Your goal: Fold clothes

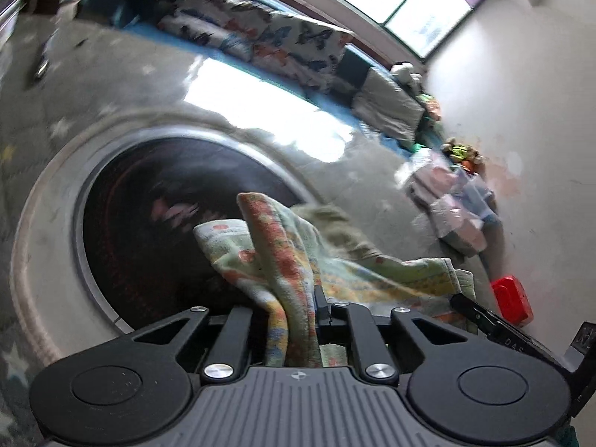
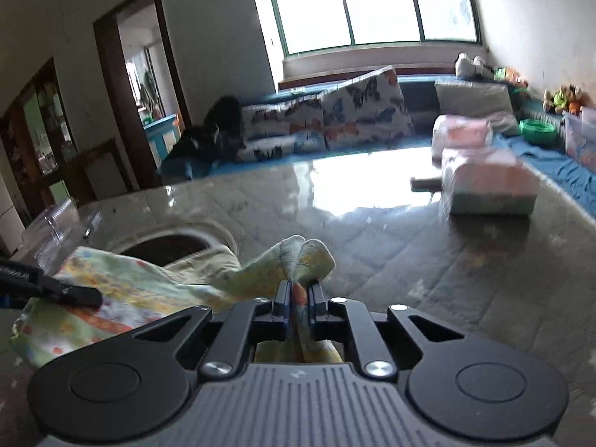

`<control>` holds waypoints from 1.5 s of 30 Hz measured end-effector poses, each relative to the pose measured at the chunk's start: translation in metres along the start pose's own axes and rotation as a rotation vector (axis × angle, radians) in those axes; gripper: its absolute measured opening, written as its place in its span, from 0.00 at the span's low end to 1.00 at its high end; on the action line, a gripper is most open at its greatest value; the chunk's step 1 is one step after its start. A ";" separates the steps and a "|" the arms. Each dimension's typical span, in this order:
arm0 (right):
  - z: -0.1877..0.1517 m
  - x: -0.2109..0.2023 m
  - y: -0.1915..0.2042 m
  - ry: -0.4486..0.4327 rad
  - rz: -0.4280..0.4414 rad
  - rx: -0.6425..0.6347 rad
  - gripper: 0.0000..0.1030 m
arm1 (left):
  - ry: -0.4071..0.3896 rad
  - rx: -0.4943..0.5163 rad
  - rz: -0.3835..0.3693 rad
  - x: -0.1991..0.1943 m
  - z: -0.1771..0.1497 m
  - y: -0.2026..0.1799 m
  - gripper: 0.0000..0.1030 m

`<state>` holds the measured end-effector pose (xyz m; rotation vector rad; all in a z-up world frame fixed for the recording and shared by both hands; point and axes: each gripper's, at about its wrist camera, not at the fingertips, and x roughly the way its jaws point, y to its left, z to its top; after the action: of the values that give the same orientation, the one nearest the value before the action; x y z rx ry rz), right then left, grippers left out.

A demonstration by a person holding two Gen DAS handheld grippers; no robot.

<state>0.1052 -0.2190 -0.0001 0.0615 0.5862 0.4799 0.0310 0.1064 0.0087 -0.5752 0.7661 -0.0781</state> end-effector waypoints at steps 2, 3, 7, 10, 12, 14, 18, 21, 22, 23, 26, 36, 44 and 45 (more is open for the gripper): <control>0.004 -0.011 -0.002 -0.020 -0.019 -0.011 0.08 | -0.002 0.037 -0.016 0.002 0.004 -0.014 0.11; 0.007 -0.016 -0.004 -0.027 -0.029 -0.014 0.08 | -0.003 0.055 -0.025 0.005 0.007 -0.022 0.11; 0.021 -0.036 -0.018 -0.068 -0.091 -0.026 0.08 | -0.002 0.110 -0.057 0.017 0.018 -0.053 0.11; 0.030 -0.048 -0.031 -0.094 -0.143 -0.027 0.08 | 0.001 0.144 -0.087 0.029 0.026 -0.077 0.11; 0.035 -0.054 -0.041 -0.105 -0.174 -0.028 0.08 | 0.005 0.166 -0.104 0.038 0.030 -0.092 0.11; 0.039 -0.058 -0.049 -0.112 -0.199 -0.029 0.08 | 0.013 0.189 -0.113 0.046 0.033 -0.105 0.11; 0.043 -0.060 -0.066 -0.118 -0.244 -0.023 0.08 | 0.029 0.227 -0.118 0.065 0.035 -0.126 0.11; 0.041 -0.059 -0.076 -0.110 -0.262 -0.009 0.08 | 0.045 0.247 -0.116 0.078 0.034 -0.136 0.11; 0.040 -0.057 -0.080 -0.104 -0.267 -0.002 0.08 | 0.052 0.254 -0.116 0.082 0.033 -0.138 0.11; 0.038 -0.055 -0.084 -0.094 -0.269 0.009 0.08 | 0.060 0.258 -0.114 0.087 0.032 -0.140 0.11; 0.027 -0.048 -0.095 -0.062 -0.276 0.034 0.08 | 0.092 0.261 -0.099 0.101 0.027 -0.142 0.11; -0.004 -0.018 -0.123 0.036 -0.319 0.093 0.37 | 0.145 0.294 0.052 0.125 0.016 -0.121 0.58; 0.010 0.006 -0.122 0.041 -0.220 0.120 0.40 | 0.067 0.306 0.100 0.121 0.028 -0.122 0.77; 0.011 0.011 -0.121 0.047 -0.208 0.126 0.40 | 0.065 0.308 0.096 0.122 0.029 -0.124 0.78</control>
<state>0.1693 -0.3205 -0.0195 0.1082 0.6604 0.2429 0.1564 -0.0174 0.0123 -0.2440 0.8248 -0.1234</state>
